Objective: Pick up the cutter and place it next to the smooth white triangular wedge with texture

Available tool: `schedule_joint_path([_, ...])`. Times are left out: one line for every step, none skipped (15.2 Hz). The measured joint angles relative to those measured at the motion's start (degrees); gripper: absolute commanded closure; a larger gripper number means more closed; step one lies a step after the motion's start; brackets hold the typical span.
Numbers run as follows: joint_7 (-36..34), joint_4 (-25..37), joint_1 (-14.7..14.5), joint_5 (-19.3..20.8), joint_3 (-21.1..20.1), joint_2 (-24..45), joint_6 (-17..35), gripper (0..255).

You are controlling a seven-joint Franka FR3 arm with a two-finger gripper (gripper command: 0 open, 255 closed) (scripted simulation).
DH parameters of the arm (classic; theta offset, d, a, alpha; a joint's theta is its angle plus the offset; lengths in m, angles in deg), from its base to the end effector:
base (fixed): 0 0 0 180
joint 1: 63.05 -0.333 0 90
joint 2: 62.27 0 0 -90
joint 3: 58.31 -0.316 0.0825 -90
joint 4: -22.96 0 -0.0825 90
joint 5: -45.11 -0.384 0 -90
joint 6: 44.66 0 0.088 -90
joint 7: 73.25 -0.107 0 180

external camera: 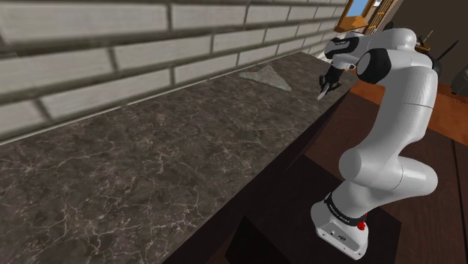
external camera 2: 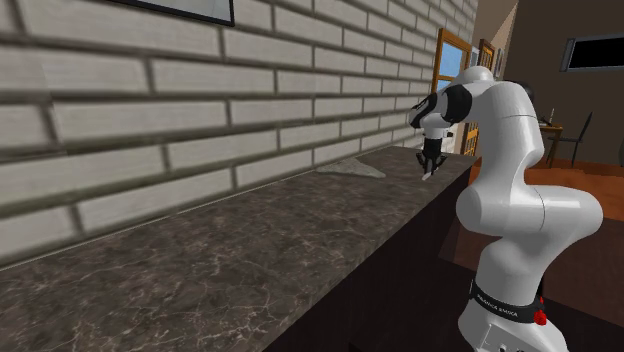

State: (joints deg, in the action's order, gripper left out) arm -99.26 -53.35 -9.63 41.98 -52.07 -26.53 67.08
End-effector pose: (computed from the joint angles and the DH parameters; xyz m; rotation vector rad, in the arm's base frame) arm 0.3843 -0.6157 0.3680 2.2952 -2.1279 -0.0085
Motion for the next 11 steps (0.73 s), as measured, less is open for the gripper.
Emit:
schedule_joint_path([0.1,-0.4,0.0,0.0,0.0,0.3,0.6,255])
schedule_joint_path([0.1,-0.7,0.1,-0.1,0.0,0.5,1.2,255])
schedule_joint_path([0.1,-1.0,0.1,-0.1,0.0,0.6,1.6,255])
schedule_joint_path([0.1,-1.1,0.0,-0.1,0.0,0.6,1.8,255])
schedule_joint_path([0.1,-1.2,0.0,-0.1,0.0,0.7,1.9,255])
schedule_joint_path([0.1,-1.2,0.0,-0.1,0.0,0.7,1.9,255])
schedule_joint_path([0.1,-1.2,0.0,-0.1,0.0,0.7,1.9,255])
schedule_joint_path([0.1,-1.2,0.0,-0.1,0.0,0.7,1.9,255])
schedule_joint_path([0.1,-1.2,0.0,-0.1,0.0,0.7,1.9,0])
schedule_joint_path([0.1,-1.2,0.0,-0.1,0.0,0.7,1.9,0])
schedule_joint_path([0.1,-1.2,0.0,-0.1,0.0,0.7,1.9,0])
